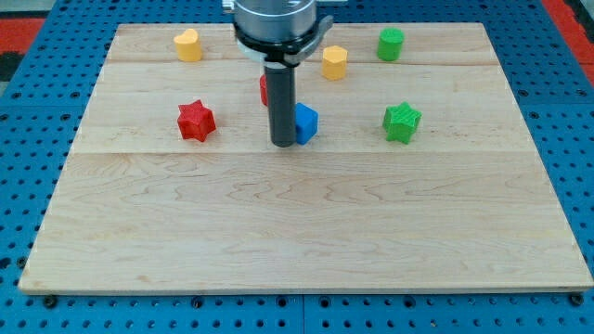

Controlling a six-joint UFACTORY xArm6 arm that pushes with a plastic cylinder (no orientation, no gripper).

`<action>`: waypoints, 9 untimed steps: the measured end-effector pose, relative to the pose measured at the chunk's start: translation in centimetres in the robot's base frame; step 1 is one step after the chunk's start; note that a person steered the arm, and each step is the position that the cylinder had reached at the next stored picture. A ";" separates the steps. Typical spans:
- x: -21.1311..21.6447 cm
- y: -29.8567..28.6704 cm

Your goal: Move the red star closely to the red circle

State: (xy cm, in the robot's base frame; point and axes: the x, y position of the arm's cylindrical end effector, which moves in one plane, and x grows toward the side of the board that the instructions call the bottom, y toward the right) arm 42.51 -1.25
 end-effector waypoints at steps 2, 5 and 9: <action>0.1 4.6; 8.5 4.8; 8.7 19.8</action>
State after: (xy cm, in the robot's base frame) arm 51.17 18.53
